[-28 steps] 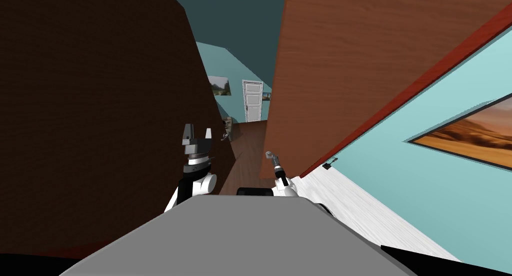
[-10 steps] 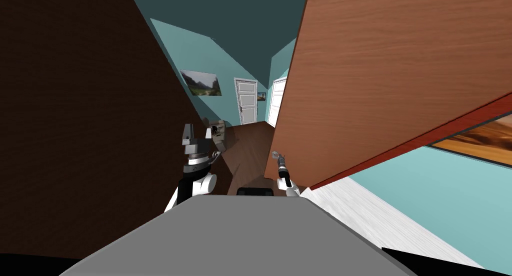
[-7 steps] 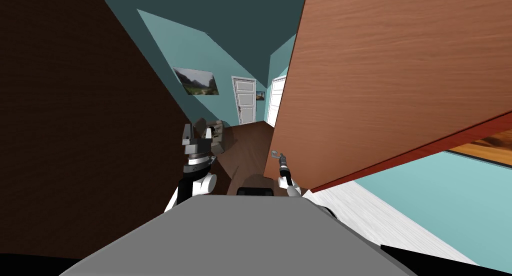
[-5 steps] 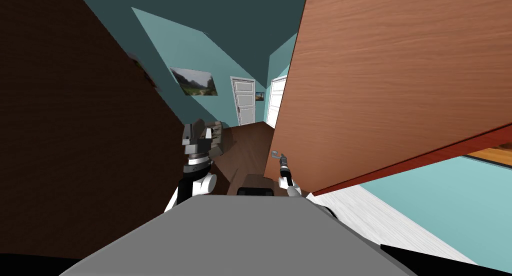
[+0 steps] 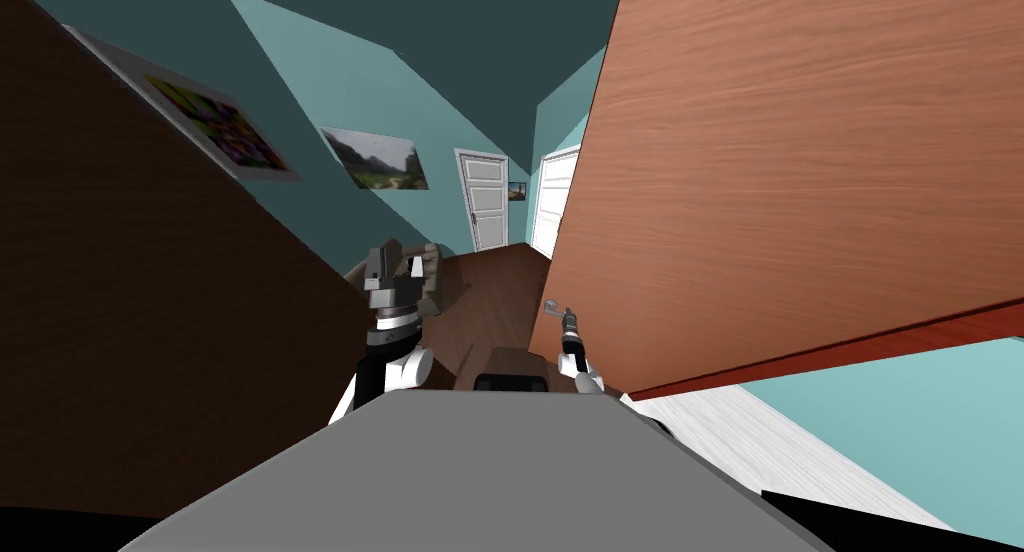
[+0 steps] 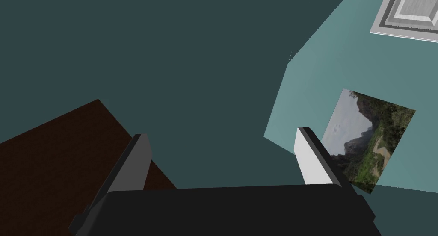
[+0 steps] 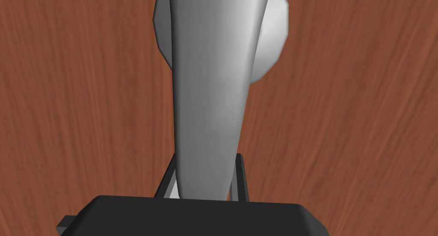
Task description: Push the door open
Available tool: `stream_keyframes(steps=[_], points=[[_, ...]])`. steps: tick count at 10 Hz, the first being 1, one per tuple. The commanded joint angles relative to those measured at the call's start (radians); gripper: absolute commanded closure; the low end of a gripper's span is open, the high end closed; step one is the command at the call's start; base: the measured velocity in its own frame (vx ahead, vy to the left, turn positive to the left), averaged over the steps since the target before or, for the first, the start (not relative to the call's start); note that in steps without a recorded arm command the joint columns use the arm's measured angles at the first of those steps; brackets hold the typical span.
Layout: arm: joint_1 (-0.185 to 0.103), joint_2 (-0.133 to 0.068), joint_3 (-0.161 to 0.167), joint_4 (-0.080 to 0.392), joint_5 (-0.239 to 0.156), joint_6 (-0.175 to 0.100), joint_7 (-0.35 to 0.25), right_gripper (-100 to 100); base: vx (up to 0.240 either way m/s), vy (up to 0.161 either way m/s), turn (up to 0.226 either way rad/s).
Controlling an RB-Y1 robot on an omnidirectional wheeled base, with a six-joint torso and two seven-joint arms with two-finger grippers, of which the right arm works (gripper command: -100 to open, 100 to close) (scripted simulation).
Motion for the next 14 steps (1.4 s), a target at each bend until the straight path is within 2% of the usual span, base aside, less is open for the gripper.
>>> stream_keyframes(steps=[1, 2, 4, 5, 7, 9, 11, 12, 14], points=[[-0.006, -0.016, -0.028, -0.009, -0.014, -0.008, 0.015, 100, 0.161, 0.011, -0.09], [-0.006, -0.011, -0.039, -0.01, -0.02, -0.009, 0.024, 100, 0.164, 0.016, -0.101], [-0.006, -0.011, -0.039, -0.01, -0.02, -0.009, 0.024, 100, 0.076, 0.002, -0.012], [-0.007, 0.001, -0.06, -0.013, -0.031, -0.01, 0.042, 100, 0.131, 0.005, -0.074], [-0.008, 0.013, -0.075, -0.014, -0.04, -0.011, 0.055, 100, 0.19, 0.043, -0.1], [-0.009, 0.036, -0.097, -0.017, -0.052, -0.012, 0.074, 100, 0.208, 0.063, -0.12], [-0.009, 0.036, -0.097, -0.017, -0.052, -0.012, 0.074, 100, 0.09, 0.016, -0.02], [-0.009, 0.056, -0.112, -0.019, -0.06, -0.013, 0.087, 100, 0.116, 0.034, -0.073], [-0.01, 0.07, -0.122, -0.02, -0.065, -0.013, 0.095, 100, 0.153, 0.08, -0.089]])
